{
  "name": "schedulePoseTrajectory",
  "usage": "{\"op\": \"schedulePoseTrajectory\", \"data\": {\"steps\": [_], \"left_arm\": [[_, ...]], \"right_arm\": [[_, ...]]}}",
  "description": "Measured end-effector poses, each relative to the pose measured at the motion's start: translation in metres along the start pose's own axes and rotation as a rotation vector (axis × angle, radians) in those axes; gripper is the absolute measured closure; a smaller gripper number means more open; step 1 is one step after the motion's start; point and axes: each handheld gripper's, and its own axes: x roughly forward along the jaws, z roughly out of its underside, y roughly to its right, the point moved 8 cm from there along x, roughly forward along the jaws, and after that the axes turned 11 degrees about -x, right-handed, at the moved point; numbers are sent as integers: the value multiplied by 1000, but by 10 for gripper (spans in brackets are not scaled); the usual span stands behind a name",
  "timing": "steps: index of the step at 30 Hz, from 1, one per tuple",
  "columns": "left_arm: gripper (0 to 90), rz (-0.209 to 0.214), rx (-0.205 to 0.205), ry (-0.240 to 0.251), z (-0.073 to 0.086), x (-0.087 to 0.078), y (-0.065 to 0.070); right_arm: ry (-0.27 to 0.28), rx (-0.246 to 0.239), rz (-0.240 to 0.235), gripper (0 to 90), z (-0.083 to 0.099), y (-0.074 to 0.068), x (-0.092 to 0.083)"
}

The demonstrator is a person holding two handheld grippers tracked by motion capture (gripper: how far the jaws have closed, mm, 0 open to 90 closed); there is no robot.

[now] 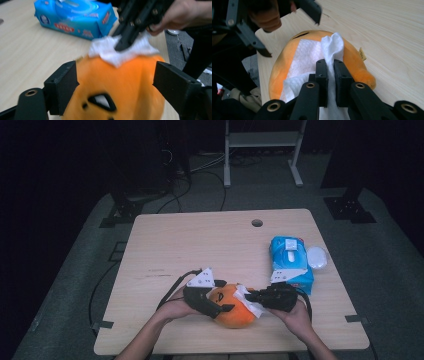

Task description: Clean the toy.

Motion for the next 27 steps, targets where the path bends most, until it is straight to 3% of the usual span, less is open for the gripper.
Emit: {"op": "schedulePoseTrajectory", "data": {"steps": [3,7,12,18,22,27], "left_arm": [[174,17,21,-37,-3,8,0],[162,47,33,-118,9,24,0],[223,89,5,-103,22,31,-2],[435,15,32,-115,21,28,-1],[515,-27,48,-102,13,26,1],[570,-88,30,-52,-2,23,-5]], "right_arm": [[-7,-15,-9,820,-1,-4,0],[5,-10,3,821,1,0,-6],[22,35,21,821,8,10,-18],[35,58,55,815,16,17,-34],[62,78,67,815,19,21,-44],[83,96,73,815,19,24,-50]]}}
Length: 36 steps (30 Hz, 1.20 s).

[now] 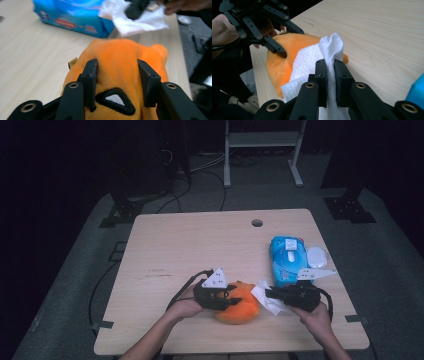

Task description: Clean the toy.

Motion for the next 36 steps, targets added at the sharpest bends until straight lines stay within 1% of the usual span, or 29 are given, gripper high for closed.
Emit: {"op": "schedulePoseTrajectory", "data": {"steps": [2,5,6,7,9,10,12,13,16,17,18,22,23,24,25,28,32,33,36], "left_arm": [[580,-28,-10,18,-5,-4,-7],[580,-52,-31,50,-13,-12,-17],[579,-69,-30,67,-17,-16,-21],[579,-87,-20,72,-21,-20,-25],[578,-121,-14,85,-26,-24,-33],[577,-145,-13,90,-29,-26,-40],[575,-178,-20,98,-32,-28,-51],[574,-190,-24,101,-33,-29,-57],[571,-229,-36,94,-31,-28,-70],[571,-242,-31,84,-29,-28,-74],[568,-252,-38,85,-28,-27,-78],[566,-278,-72,69,-19,-23,-91],[564,-281,-82,73,-17,-21,-94],[564,-286,-84,58,-13,-20,-97],[561,-288,-93,63,-12,-19,-98],[558,-297,-98,46,-6,-17,-101],[548,-291,-111,56,-5,-17,-101],[540,-290,-110,57,-4,-17,-101],[515,-280,-115,58,-3,-17,-99]], "right_arm": [[12,3,4,815,-2,1,-2],[18,1,12,808,-4,4,-4],[19,2,14,808,-4,4,-4],[18,0,19,809,-5,5,-5],[13,-6,30,813,-5,6,-6],[9,-10,34,813,-5,7,-7],[0,-18,48,813,-5,9,-8],[-13,-23,60,813,-3,11,-9],[-44,-31,82,813,2,15,-12],[-65,-35,95,813,7,17,-13],[-79,-38,102,813,10,19,-13],[-125,-34,124,812,24,26,-12],[-142,-34,126,812,28,27,-11],[-154,-36,130,812,31,27,-10],[-161,-41,126,812,33,27,-8],[-177,-44,120,812,35,26,-3],[-199,-62,120,809,36,25,7],[-203,-59,119,804,36,25,9],[-221,-74,127,788,38,25,13]]}}
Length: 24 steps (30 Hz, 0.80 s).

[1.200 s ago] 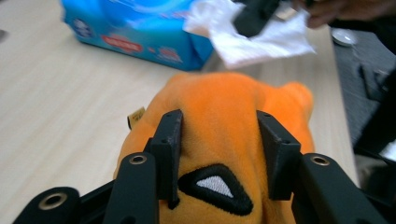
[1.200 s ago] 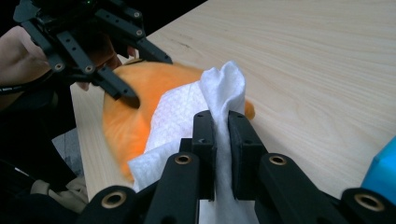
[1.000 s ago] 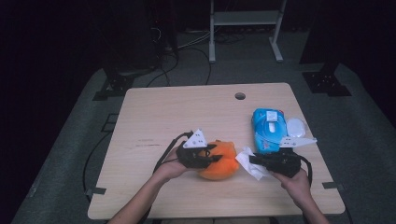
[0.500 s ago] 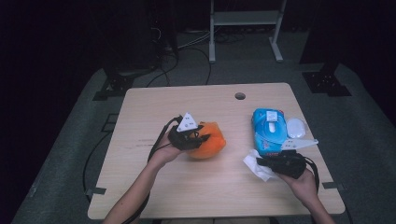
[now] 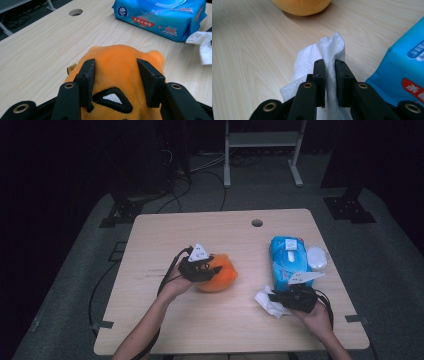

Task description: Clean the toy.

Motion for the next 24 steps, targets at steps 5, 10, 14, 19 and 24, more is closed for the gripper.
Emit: {"op": "schedulePoseTrajectory", "data": {"steps": [5,10,14,19,24], "left_arm": [[469,22,-10,0,0,-2,1],[428,31,-19,13,-5,-8,1],[418,44,-22,41,-12,-16,4],[379,57,-33,62,-16,-24,5],[325,54,-52,61,-12,-34,0]], "right_arm": [[-4,17,-15,741,3,-1,4],[15,22,-22,705,1,0,2],[21,19,-22,680,1,0,2],[38,4,-15,623,-3,-2,-1],[52,5,-3,590,-6,0,-4]]}}
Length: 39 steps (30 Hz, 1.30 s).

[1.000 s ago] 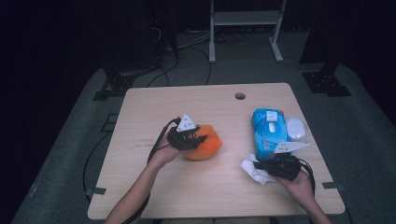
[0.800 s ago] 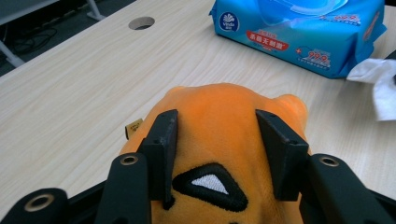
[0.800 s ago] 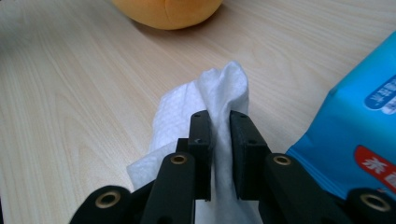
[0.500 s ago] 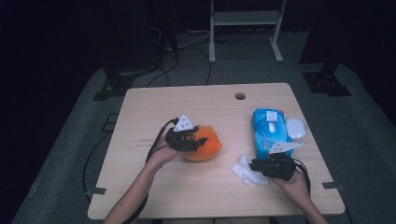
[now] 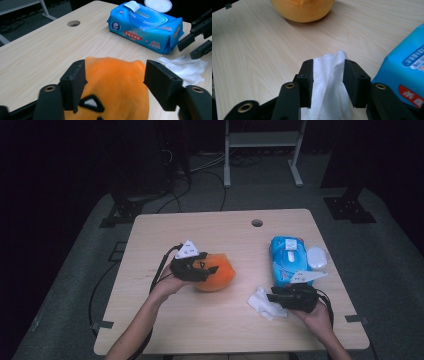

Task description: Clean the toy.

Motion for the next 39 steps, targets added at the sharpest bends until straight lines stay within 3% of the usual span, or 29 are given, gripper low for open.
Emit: {"op": "schedulePoseTrajectory", "data": {"steps": [18,39], "left_arm": [[222,-40,-77,17,23,-37,-17],[185,-64,-124,1,54,-59,-28]], "right_arm": [[33,7,38,511,-5,5,-10],[32,9,48,465,-2,7,-13]]}}
